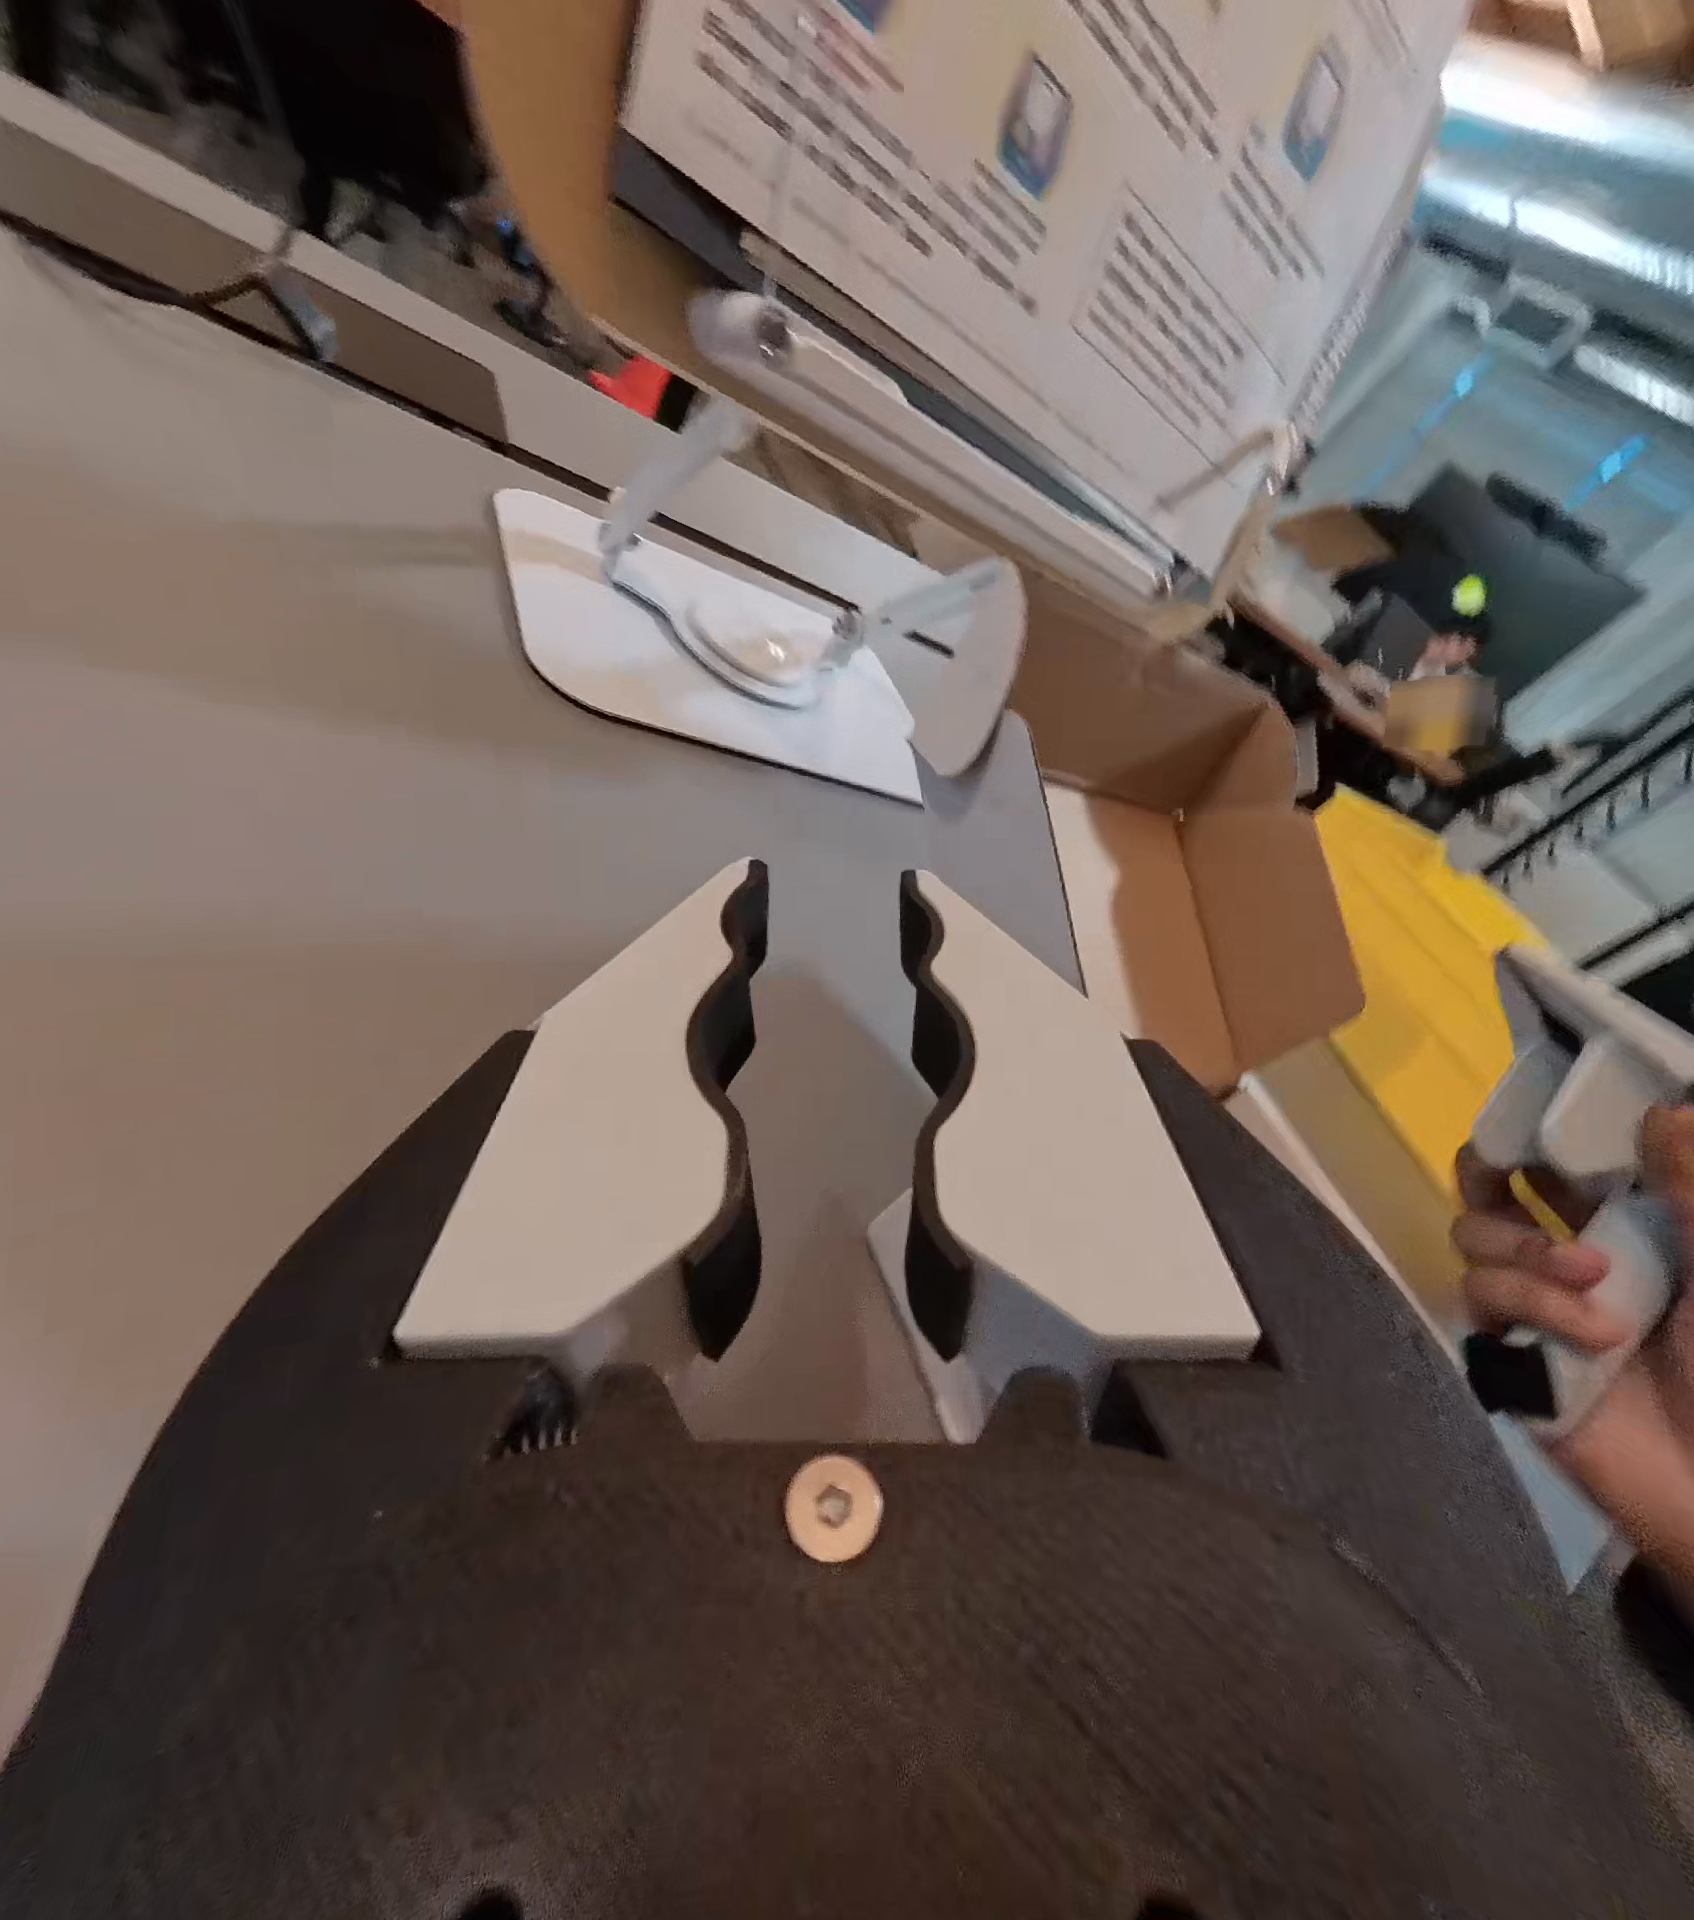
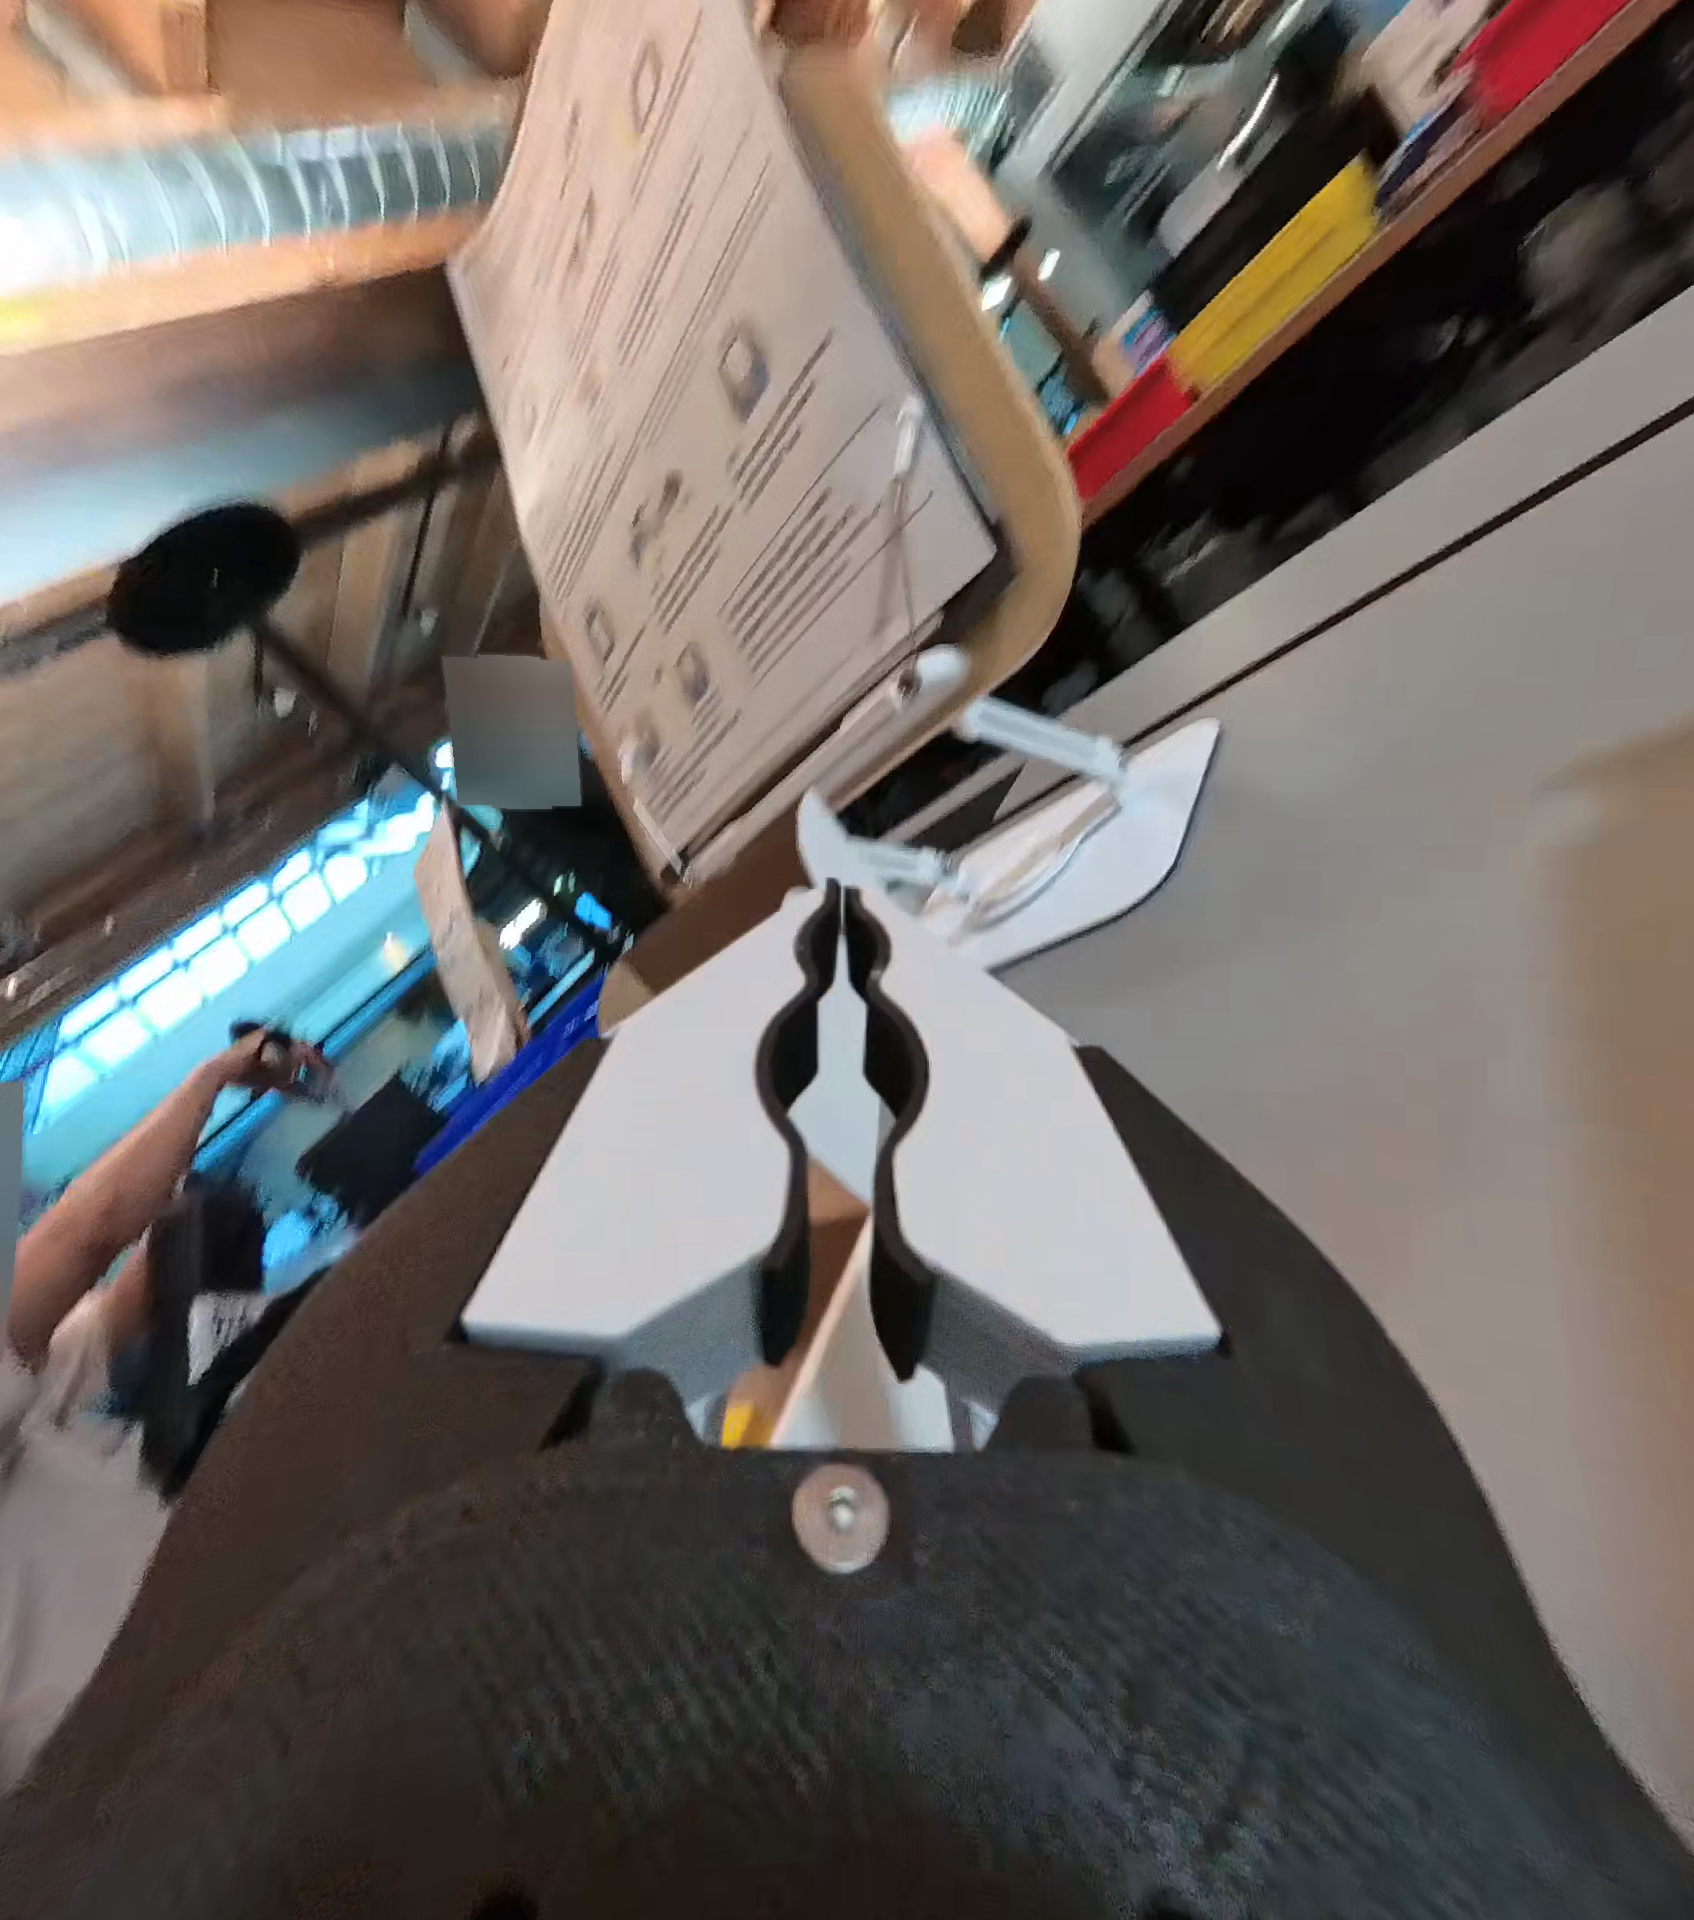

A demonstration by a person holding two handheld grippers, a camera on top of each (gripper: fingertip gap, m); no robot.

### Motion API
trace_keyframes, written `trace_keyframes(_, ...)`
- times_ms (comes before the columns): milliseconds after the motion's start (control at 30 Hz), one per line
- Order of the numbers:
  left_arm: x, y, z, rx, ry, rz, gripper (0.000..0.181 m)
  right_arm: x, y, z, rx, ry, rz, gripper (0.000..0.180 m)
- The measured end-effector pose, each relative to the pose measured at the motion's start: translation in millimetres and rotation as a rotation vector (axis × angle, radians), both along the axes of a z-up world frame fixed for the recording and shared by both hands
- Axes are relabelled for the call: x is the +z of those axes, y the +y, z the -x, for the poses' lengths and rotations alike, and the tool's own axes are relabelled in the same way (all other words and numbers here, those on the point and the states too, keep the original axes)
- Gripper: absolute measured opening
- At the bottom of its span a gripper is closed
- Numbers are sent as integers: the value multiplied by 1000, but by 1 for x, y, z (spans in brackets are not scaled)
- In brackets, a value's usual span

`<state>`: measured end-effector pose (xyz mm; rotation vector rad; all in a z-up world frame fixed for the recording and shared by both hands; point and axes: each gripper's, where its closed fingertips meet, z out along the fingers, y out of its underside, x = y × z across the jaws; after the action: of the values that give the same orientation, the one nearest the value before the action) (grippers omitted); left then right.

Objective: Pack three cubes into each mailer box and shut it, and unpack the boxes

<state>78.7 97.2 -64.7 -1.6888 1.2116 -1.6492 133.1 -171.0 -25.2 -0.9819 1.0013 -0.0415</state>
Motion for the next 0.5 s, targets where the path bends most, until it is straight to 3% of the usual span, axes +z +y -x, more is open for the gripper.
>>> trace_keyframes(133,19,-2,2,65,-86,133,33,0,18,-20,-12,26,-88,0)
trace_keyframes(267,-2,-9,-3,3,-25,87,36,-20,45,-10,215,99,-24,3)
trace_keyframes(367,-1,-11,-8,-94,-15,175,36,-21,50,-3,367,158,-26,13)
trace_keyframes(500,-5,-21,-6,-232,19,291,36,-6,34,-15,267,68,-74,12)
